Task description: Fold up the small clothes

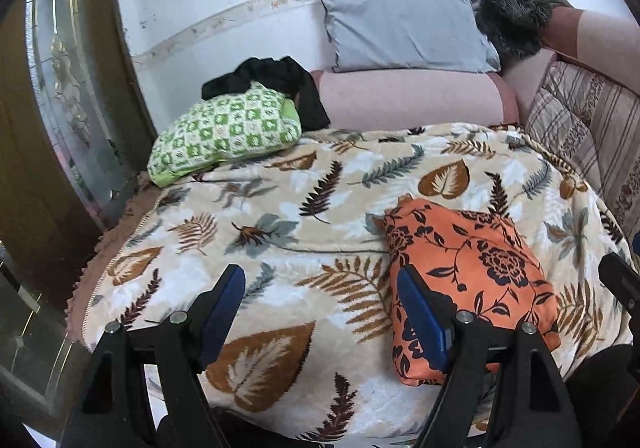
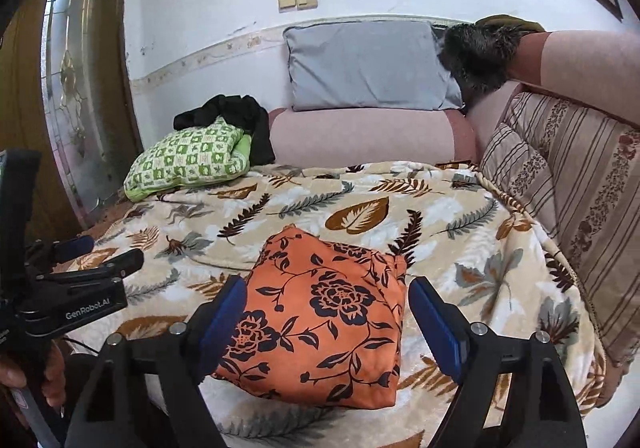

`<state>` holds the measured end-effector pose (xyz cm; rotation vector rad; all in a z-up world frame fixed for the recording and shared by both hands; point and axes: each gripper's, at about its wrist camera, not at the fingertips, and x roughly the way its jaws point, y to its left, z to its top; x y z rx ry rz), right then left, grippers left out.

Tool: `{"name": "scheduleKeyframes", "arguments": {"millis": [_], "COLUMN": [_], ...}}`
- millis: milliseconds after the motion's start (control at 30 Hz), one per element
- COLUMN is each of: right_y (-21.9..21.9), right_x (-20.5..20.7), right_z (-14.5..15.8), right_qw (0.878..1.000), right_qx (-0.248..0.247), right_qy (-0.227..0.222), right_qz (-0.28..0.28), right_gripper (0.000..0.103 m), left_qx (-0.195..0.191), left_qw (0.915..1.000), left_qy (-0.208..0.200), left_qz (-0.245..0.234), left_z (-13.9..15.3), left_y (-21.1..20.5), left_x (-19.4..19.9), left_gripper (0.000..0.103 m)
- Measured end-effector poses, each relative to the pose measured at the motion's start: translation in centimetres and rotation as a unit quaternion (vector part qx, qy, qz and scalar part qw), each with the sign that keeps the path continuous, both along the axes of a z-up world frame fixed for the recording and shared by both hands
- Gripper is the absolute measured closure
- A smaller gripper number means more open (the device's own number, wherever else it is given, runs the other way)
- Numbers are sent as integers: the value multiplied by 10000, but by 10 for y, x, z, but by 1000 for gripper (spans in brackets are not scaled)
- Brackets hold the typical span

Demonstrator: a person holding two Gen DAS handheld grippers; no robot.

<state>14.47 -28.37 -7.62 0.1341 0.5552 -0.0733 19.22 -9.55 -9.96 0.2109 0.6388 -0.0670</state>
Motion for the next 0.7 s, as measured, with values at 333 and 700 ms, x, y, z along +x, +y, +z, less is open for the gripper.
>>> {"name": "scheduleKeyframes", "arguments": {"millis": [333,700], "right_y": [1,-24], "right_x": [-13,17], "right_z": [13,-32], "right_qw": [9999,9977], "right_qx": [-98,195], "right_qy": [-84,635], "right_qz": [-73,-131], "right_gripper": [17,17], "left_qx": [-154,-399], "left_qw": [9999,9953], "left_qy": [-50,767], "left_qz": [-46,-428], "left_z": [25,-35], "left_y": [-4,-7], "left_x": [-20,29], "left_gripper": [24,19]}}
